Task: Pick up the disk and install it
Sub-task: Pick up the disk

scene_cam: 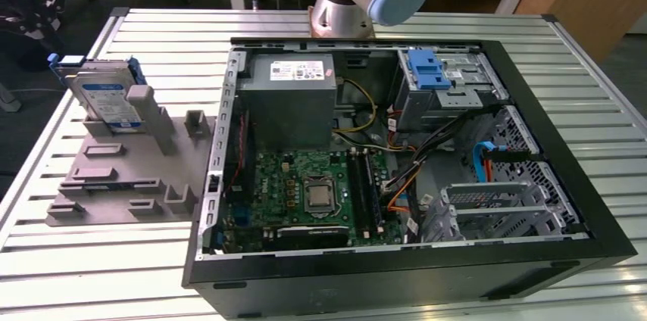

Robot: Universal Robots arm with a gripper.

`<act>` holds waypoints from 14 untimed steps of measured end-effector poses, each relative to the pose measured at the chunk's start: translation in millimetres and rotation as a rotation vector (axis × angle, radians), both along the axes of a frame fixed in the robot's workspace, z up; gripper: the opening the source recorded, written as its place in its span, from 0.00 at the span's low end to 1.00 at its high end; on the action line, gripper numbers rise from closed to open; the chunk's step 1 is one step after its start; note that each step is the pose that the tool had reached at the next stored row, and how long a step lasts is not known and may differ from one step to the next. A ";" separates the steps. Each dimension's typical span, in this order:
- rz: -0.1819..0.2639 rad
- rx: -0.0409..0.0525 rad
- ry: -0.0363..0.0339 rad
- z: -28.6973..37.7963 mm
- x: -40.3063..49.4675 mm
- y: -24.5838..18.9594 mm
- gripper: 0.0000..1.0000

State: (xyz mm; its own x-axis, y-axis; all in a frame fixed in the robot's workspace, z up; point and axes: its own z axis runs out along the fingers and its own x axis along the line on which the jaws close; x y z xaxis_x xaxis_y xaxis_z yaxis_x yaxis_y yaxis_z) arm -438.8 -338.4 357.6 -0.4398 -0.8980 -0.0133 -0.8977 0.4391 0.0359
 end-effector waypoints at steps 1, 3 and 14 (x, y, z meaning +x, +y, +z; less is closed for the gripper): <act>0.016 0.0002 -0.0009 -0.1 0.0 0.0 0.11; 0.048 0.0005 -0.0031 -0.5 0.0 -0.1 0.11; 0.219 0.0025 -0.0168 -2.4 0.0 0.0 0.11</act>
